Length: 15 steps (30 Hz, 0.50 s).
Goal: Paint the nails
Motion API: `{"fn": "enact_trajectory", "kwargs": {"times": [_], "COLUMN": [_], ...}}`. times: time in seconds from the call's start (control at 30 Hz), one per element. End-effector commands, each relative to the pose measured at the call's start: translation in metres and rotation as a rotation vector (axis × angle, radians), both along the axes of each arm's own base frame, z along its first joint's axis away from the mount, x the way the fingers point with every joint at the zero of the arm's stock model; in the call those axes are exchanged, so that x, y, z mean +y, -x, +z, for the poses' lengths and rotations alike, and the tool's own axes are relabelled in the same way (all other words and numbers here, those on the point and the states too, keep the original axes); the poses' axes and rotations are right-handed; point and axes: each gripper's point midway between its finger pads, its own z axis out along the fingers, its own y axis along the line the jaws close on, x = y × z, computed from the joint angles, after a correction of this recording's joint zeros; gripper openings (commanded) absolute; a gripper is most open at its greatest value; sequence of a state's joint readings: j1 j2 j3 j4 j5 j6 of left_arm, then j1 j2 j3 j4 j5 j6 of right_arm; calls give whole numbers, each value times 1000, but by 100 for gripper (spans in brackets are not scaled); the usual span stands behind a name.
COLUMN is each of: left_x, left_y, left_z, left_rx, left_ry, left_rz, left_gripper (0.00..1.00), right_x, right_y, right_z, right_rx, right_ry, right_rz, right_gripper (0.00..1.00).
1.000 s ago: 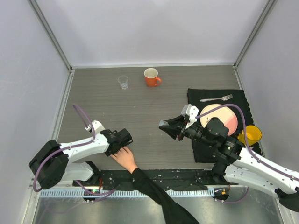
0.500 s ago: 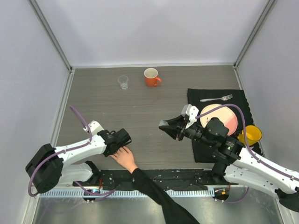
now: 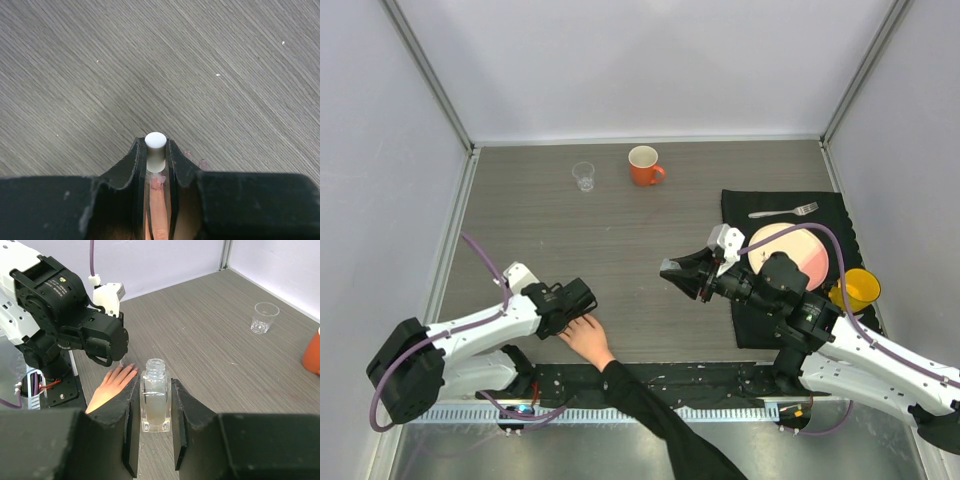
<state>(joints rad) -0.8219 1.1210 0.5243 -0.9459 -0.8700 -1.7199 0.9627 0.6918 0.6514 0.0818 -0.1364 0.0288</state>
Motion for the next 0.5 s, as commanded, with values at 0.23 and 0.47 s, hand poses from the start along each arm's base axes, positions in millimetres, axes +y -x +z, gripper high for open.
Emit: {"fn": "enact_trajectory", "kwargs": {"times": [0.23, 0.47], "left_x": [3, 1], "left_y": [5, 4], "left_z": [0, 3], "left_rx": [3, -10], "left_ry": [15, 31], "left_rz": [9, -2], "left_gripper": [0, 0], "right_x": [-1, 0], "right_y": [2, 2], "right_z": [18, 15], "right_rx": [-39, -34], "right_ry": [-60, -59], "right_rz": [7, 9], "right_gripper": [1, 1]}}
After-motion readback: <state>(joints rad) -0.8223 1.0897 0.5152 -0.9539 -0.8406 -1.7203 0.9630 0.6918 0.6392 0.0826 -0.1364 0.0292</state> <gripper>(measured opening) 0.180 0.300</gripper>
